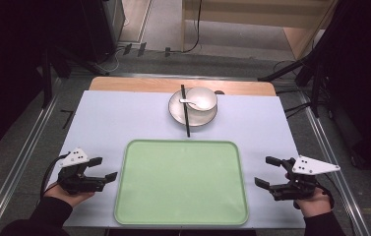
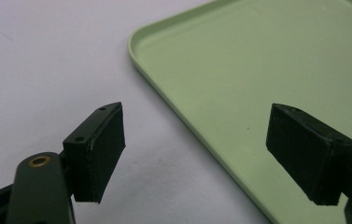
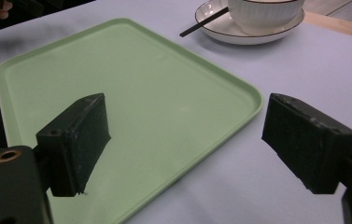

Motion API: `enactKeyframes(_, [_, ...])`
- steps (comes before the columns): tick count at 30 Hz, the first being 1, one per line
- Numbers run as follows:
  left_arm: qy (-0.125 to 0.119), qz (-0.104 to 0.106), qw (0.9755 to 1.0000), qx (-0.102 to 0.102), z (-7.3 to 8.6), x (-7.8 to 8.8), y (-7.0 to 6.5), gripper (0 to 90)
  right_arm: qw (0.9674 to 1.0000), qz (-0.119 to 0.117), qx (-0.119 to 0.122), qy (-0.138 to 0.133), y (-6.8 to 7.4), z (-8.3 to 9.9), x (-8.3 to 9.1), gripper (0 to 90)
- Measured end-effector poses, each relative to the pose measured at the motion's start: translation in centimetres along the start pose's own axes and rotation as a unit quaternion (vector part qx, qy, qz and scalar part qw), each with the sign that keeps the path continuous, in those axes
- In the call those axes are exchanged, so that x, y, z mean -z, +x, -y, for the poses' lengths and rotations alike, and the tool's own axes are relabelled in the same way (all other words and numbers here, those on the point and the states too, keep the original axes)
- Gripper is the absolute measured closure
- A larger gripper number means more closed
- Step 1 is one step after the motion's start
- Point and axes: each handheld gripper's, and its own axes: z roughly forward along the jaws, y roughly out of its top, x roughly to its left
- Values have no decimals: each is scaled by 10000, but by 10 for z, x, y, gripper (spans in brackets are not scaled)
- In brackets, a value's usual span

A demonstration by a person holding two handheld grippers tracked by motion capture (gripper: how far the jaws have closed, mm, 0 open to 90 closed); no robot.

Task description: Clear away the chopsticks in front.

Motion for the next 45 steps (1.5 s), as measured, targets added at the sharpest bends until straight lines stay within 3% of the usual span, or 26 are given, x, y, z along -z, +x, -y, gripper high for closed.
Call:
enactKeyframes(21, [-259,136,9989,375,1,6,9,252,10000,13,2,-14,0,0,1,152])
enactKeyframes(25, [-190,397,9976,533,-1,7,11,251,10000,-20,-26,-29,1,0,2,152])
enactKeyframes(30, [-249,331,9984,391,-4,7,9,270,10000,-20,-28,-44,3,0,1,152])
enactKeyframes(37, [-120,239,9980,569,-6,5,12,296,10000,21,-31,-20,3,2,3,152])
enactKeyframes(45, [68,164,9980,598,-7,1,11,318,10000,69,-56,-15,3,4,6,152])
